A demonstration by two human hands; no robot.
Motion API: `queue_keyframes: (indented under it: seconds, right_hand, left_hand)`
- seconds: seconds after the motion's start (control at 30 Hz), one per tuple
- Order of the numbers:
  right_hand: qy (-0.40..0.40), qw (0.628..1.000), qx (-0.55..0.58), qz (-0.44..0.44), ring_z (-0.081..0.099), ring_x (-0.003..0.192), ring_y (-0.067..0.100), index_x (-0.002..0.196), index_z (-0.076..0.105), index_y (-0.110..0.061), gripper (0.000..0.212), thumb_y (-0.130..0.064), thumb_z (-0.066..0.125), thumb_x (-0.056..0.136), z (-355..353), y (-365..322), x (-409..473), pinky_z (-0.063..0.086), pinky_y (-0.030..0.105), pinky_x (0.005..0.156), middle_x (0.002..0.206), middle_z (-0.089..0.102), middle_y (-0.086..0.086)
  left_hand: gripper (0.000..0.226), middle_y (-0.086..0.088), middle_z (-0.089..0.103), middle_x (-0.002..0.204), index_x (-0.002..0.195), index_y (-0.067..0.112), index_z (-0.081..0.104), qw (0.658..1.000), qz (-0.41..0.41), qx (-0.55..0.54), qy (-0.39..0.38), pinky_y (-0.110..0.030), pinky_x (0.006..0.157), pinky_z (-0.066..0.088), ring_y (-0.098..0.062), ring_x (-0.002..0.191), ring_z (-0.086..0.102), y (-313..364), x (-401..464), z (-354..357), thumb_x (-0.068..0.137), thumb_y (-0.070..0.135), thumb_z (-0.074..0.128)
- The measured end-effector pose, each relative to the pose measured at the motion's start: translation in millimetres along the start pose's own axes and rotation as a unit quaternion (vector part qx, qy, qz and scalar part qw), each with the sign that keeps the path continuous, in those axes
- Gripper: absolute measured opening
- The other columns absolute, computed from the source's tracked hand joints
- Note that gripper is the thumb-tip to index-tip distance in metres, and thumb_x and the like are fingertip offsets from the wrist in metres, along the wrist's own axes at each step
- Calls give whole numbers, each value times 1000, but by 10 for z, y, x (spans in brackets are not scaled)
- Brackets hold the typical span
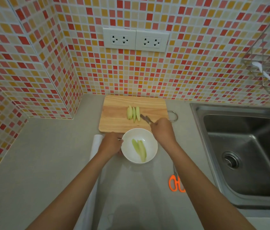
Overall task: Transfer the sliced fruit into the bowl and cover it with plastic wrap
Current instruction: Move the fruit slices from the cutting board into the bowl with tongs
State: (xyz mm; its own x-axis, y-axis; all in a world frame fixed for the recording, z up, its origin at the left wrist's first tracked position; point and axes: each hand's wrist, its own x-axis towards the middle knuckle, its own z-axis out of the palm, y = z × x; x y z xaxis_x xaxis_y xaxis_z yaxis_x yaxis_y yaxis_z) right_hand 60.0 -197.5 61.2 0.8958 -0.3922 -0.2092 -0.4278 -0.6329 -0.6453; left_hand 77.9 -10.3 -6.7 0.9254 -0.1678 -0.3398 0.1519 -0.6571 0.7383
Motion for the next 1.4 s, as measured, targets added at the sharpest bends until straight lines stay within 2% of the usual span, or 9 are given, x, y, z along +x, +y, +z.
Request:
queue_keyframes:
  seconds: [0.13, 0.4, 0.6, 0.77, 1.0, 1.1, 1.23, 1.33, 1.4]
  right_hand:
    - [-9, 997, -71, -1, 50, 69, 24, 57, 37, -13, 38, -4, 47, 92, 283, -113, 349, 30, 27, 51, 61, 41, -1]
    - [-16, 994, -107, -7, 62, 86, 33, 75, 56, -1, 18, 5, 45, 88, 410, -144, 515, 37, 29, 60, 94, 65, 18]
    - [12, 999, -41, 15, 51, 69, 25, 56, 36, -12, 40, -4, 49, 93, 261, -40, 335, 29, 26, 49, 61, 41, 0]
    - [10, 1000, 12, -27, 21, 45, 12, 48, 25, -17, 48, -6, 50, 88, 44, 117, -343, 16, 28, 43, 47, 24, -3]
    - [-47, 998, -46, -1, 39, 61, 21, 56, 38, -10, 41, -16, 49, 96, 169, 375, -863, 27, 28, 52, 54, 36, -1]
    - [-44, 996, -83, 2, 44, 68, 23, 68, 45, -8, 31, -20, 48, 97, 204, 351, -857, 30, 27, 57, 72, 55, 12]
    - [6, 999, -40, -14, 43, 62, 23, 57, 38, -12, 39, -20, 50, 94, 140, 199, -631, 24, 27, 47, 58, 41, 1]
    - [26, 999, -19, -26, 47, 62, 24, 56, 40, -12, 39, -18, 50, 94, 150, -28, -211, 21, 26, 44, 58, 45, 1]
    - [22, 999, -30, -23, 50, 65, 25, 55, 38, -14, 41, -13, 50, 94, 236, -155, 64, 22, 25, 42, 61, 46, 1]
  left_hand:
    - [26, -19, 74, 78, 104, 7, 73, 1000, 5, 4, 3, -44, 76, 59, -30, 68, 73, -4, -15, 13, 93, 8, 50]
    - [25, -20, 73, 74, 95, 4, 74, 1000, 0, 4, 1, -44, 74, 60, -30, 67, 73, 6, -24, 6, 93, 4, 49]
    - [24, -18, 74, 75, 87, 12, 73, 1000, -2, 4, -7, -42, 73, 60, -27, 64, 73, -9, 8, 6, 92, 5, 50]
    - [25, -20, 73, 71, 88, 4, 74, 1000, -2, 11, -6, -40, 70, 60, -27, 62, 73, -12, 31, 1, 89, 4, 49]
    - [27, -18, 74, 71, 93, 12, 75, 1000, -1, 12, -3, -35, 67, 60, -21, 58, 72, -10, 23, -5, 89, 5, 49]
    - [27, -18, 74, 71, 93, 11, 75, 1000, -1, 12, -3, -40, 68, 61, -24, 58, 72, -6, 18, -1, 88, 6, 50]
    - [27, -18, 74, 70, 92, 14, 76, 1000, 7, 6, -2, -39, 67, 61, -24, 58, 72, -22, 7, 6, 88, 6, 50]
    - [29, -16, 74, 71, 100, 17, 75, 1000, 11, 5, -1, -34, 66, 60, -21, 57, 72, -33, 10, 8, 90, 7, 50]
    - [30, -16, 75, 74, 104, 17, 74, 1000, 10, 1, -4, -39, 71, 61, -23, 60, 72, -33, 12, 12, 91, 9, 49]
